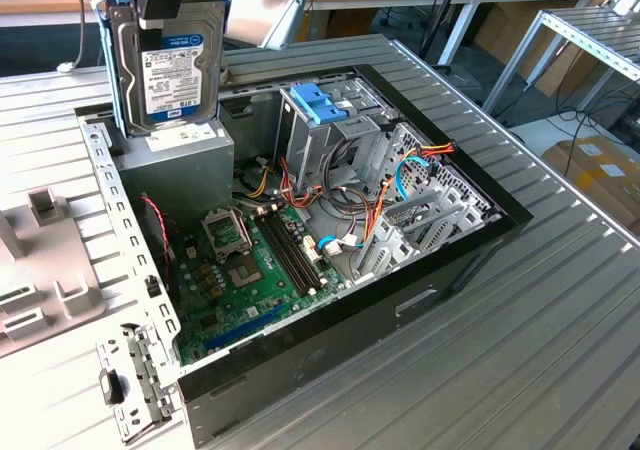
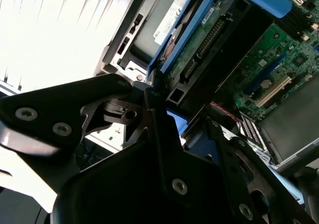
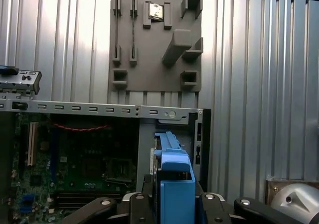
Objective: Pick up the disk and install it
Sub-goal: 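Pick up the disk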
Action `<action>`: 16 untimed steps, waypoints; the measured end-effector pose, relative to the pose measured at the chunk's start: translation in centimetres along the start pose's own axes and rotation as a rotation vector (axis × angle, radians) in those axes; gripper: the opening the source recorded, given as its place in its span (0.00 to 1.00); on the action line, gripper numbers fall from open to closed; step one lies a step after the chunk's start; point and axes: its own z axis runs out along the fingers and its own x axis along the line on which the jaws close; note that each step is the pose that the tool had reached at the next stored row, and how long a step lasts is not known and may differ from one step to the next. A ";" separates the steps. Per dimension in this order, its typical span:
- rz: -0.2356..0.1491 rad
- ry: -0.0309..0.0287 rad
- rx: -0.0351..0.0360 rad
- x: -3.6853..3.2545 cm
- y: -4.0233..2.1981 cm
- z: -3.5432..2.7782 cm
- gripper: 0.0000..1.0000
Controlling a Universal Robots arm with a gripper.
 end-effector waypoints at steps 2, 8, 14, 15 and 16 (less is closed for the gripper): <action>0.000 0.0000 0.0000 0.12 -0.03 0.00 0.37; 0.000 0.0000 0.0000 0.51 -0.14 -0.02 0.37; 0.000 0.0000 0.0000 0.95 -0.26 -0.05 0.37; 0.000 0.0000 0.0000 1.04 -0.29 -0.05 0.37; 0.000 0.0000 0.0000 1.11 -0.31 -0.06 0.37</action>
